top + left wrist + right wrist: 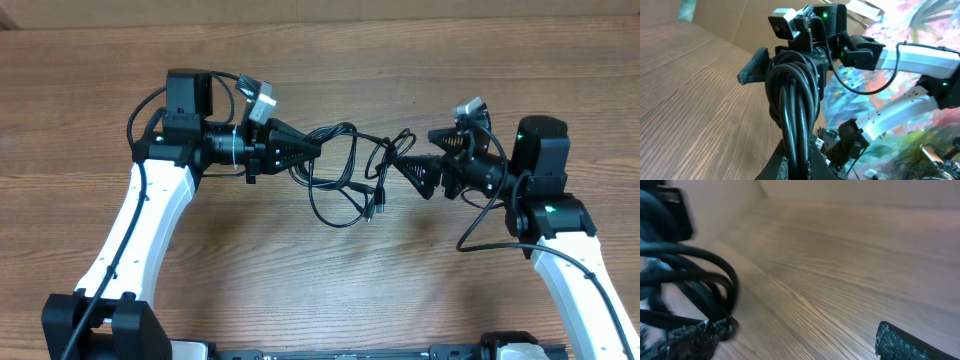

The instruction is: Untangle cables

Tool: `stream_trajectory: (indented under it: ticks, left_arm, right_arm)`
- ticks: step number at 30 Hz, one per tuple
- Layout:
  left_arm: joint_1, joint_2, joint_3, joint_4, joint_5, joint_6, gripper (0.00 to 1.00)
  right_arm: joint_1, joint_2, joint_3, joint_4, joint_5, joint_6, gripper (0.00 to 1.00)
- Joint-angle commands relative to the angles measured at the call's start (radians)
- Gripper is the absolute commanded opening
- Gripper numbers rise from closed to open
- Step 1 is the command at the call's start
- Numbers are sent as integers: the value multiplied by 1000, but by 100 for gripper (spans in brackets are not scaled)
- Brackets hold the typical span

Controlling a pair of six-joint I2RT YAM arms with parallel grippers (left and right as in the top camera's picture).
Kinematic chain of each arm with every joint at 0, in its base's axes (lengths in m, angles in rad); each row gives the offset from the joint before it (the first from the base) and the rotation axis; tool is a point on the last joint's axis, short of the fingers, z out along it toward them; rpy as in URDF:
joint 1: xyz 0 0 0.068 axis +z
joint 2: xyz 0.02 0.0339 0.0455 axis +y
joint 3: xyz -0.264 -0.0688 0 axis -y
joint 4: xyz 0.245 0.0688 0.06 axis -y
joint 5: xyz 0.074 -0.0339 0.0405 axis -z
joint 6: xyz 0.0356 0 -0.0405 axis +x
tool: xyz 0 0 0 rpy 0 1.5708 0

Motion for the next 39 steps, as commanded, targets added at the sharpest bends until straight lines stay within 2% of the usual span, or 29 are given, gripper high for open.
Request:
stream_trajectory:
  ticks: [1, 10, 12, 13, 14, 18, 20, 23, 24, 25, 26, 27, 30, 36, 39]
  left_arm:
    - [-8, -5, 3, 3, 74, -9, 4]
    - [-35, -5, 3, 18, 71, 8, 4]
    - [-63, -5, 3, 18, 72, 25, 4]
    - [-74, -5, 3, 18, 71, 31, 4]
    - [-89, -5, 3, 18, 71, 40, 4]
    - [-140, -5, 3, 26, 16, 47, 4]
    - [-153, -5, 3, 30, -19, 46, 4]
    - [-159, -5, 3, 32, -63, 45, 7]
    - [-159, -5, 3, 32, -80, 34, 22]
    - [-159, -5, 3, 30, -100, 11, 43]
    - [-159, -5, 3, 24, -107, -11, 84]
    - [-159, -5, 3, 21, -106, -11, 100]
    - [-159, -5, 3, -3, -168, -11, 100]
    - [-158, -5, 3, -89, -438, -8, 100]
    - [-158, -5, 3, -125, -515, 52, 100]
  right_arm:
    - [-5, 1, 26, 38, -149, 2, 100]
    - [-5, 1, 26, 77, -333, 2, 100]
    - [-5, 1, 26, 78, -363, 2, 96]
    - [-5, 1, 26, 78, -375, 2, 91]
    - [-5, 1, 26, 78, -394, 2, 82]
    - [-5, 1, 26, 71, -446, 3, 22]
    - [-5, 1, 26, 56, -444, 3, 4]
    - [-5, 1, 26, 27, -444, 3, 4]
    - [-5, 1, 26, 19, -443, 3, 4]
    - [-5, 1, 26, 12, -442, 3, 4]
    - [-5, 1, 26, 4, -440, 3, 4]
    - [-5, 1, 26, 3, -440, 3, 4]
    - [-5, 1, 26, -12, -440, 3, 4]
    - [-5, 1, 26, -94, -430, 3, 4]
    - [-4, 1, 26, -178, -402, 2, 4]
